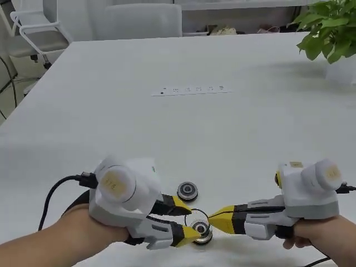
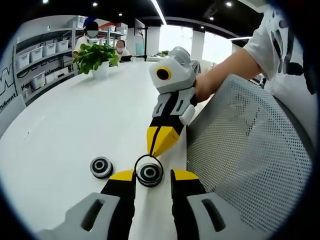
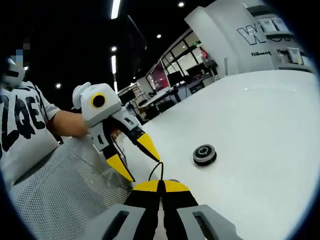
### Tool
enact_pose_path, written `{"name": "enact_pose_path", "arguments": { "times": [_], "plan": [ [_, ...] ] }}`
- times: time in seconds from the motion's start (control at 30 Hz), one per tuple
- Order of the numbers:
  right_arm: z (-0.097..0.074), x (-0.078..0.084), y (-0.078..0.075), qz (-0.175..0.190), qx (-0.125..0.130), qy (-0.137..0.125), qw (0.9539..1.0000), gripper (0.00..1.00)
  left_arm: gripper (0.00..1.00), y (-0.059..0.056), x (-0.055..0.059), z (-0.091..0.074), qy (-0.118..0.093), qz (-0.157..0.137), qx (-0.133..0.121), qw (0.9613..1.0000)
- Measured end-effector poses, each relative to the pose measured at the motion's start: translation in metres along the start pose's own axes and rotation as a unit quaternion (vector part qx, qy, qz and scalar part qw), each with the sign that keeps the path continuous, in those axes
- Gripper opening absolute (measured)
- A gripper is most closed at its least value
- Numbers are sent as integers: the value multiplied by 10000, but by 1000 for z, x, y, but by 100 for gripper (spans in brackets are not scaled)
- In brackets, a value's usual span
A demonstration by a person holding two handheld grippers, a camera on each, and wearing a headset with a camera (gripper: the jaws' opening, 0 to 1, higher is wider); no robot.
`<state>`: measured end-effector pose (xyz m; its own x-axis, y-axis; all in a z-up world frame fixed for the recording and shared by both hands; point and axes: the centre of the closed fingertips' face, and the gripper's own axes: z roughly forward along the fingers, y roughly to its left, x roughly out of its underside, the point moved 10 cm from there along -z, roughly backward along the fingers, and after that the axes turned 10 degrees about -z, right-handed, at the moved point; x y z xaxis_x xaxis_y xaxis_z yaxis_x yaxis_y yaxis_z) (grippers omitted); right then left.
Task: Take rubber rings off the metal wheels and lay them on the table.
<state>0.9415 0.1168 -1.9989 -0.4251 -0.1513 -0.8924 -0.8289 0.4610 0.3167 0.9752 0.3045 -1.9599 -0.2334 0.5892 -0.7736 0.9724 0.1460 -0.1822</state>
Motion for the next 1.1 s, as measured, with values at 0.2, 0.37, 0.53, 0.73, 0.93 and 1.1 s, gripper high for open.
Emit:
{"name": "enact_pose_path", "arguments": {
  "times": [0.2, 0.37, 0.53, 0.73, 0.93, 1.1],
  "plan": [
    [0, -5, 2, -14, -34, -24, 10000, 0, 30, 1, -3, -20, -192, -62, -164, 9997],
    [-1, -12, 2, -50, -60, -23, 10000, 0, 35, 2, -2, -33, -319, -252, -247, 9989],
    [-3, -20, 2, -129, -61, -46, 9999, 0, 41, 0, 0, -45, -409, -412, -329, 9978],
    [0, -29, 3, -199, -97, -59, 9997, 0, 47, -2, -1, -60, -475, -293, -525, 9971],
    [6, -38, 2, -283, -140, -17, 9995, 0, 51, -4, 0, -75, -682, -444, -659, 9945],
    [13, -45, 1, -373, -209, 80, 9991, 0, 53, -9, 6, -78, -661, -472, -734, 9940]
  ]
}}
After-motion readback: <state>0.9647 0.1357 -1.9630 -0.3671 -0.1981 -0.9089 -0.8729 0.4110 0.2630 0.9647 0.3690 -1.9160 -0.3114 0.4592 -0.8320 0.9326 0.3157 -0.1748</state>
